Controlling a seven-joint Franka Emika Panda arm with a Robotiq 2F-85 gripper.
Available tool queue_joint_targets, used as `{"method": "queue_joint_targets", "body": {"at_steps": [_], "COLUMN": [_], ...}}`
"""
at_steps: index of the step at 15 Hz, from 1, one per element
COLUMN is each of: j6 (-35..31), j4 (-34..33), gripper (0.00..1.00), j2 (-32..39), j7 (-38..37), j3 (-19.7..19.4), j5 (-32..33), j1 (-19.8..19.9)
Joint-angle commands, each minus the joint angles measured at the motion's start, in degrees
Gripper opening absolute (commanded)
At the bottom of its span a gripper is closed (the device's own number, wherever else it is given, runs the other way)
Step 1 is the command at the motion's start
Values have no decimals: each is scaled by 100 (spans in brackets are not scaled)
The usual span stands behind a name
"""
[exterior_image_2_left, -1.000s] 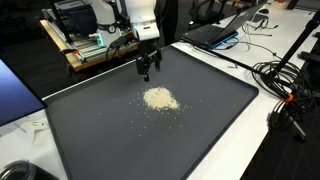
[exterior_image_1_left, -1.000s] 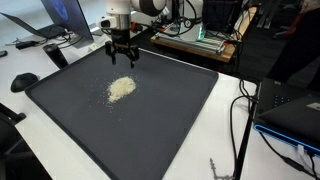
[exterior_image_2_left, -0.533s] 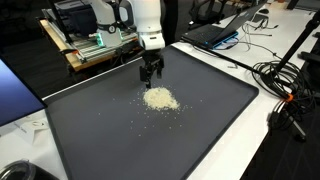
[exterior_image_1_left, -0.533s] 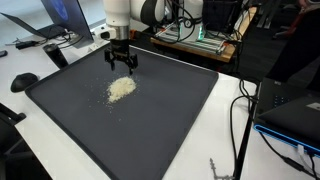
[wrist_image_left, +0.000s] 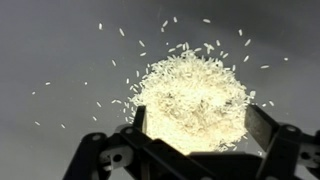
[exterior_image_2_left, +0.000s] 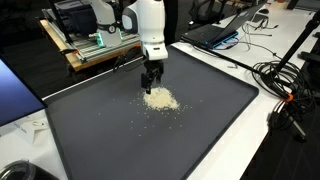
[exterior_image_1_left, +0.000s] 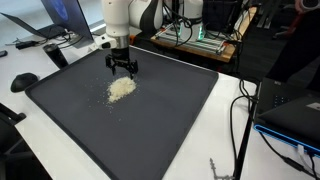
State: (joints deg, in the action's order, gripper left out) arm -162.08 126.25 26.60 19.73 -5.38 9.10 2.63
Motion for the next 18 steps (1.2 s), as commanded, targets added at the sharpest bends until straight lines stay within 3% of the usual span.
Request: {"method": "queue_joint_targets", "body": {"at_steps": [1, 15, 16, 18], "j6": [280, 894, 934, 1009], "j4": [-268, -897, -933, -985], "gripper": [100, 100, 94, 70], "j2": [233, 738, 768, 783], "j7": [-26, 125, 141, 149], "j3": [112, 348, 376, 405], "j5": [165, 38, 20, 13], "j1": [130, 354, 379, 407]}}
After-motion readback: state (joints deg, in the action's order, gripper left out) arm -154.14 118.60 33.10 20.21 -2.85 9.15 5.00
